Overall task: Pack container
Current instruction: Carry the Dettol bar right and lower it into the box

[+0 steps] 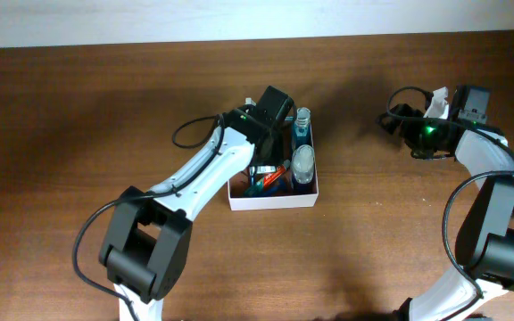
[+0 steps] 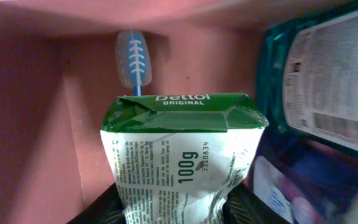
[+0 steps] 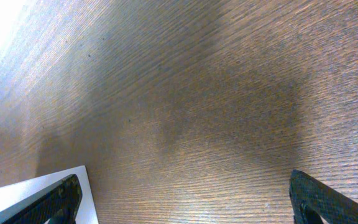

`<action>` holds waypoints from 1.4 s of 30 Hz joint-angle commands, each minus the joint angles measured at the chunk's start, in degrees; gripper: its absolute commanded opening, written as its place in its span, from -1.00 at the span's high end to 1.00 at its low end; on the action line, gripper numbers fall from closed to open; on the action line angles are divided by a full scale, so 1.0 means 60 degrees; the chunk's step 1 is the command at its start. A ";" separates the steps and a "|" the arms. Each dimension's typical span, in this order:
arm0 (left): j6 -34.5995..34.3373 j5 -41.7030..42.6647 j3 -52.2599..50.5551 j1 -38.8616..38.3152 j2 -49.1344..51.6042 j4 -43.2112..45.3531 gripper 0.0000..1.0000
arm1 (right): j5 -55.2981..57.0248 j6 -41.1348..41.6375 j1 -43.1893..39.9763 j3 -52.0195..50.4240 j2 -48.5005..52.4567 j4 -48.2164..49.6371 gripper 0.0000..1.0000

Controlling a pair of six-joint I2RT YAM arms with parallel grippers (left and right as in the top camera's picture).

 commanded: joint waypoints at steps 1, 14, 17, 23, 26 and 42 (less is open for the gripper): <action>-0.0164 -0.0317 0.0062 0.0007 0.0306 0.0025 0.40 | 0.0047 -0.0062 -0.0007 -0.0011 0.0025 0.0029 -0.97; -0.0168 -0.0776 0.0051 0.0007 0.0430 0.0025 0.40 | 0.0047 -0.0062 -0.0007 -0.0011 0.0025 0.0029 -0.97; -0.0168 -0.0776 0.0051 0.0007 0.0539 0.0033 0.41 | 0.0047 -0.0062 -0.0007 -0.0011 0.0025 0.0029 -0.97; -0.0164 -0.0772 0.0051 0.0007 0.1013 0.0033 0.39 | 0.0047 -0.0062 -0.0007 -0.0011 0.0025 0.0029 -0.97; -0.0160 -0.0776 0.0066 0.0007 0.1009 0.0069 0.38 | 0.0047 -0.0062 -0.0007 -0.0011 0.0025 0.0029 -0.97; 0.0896 -0.1286 0.2331 0.0426 -0.0637 -0.1785 -0.01 | 0.0047 -0.0062 -0.0007 -0.0011 0.0025 0.0029 -0.97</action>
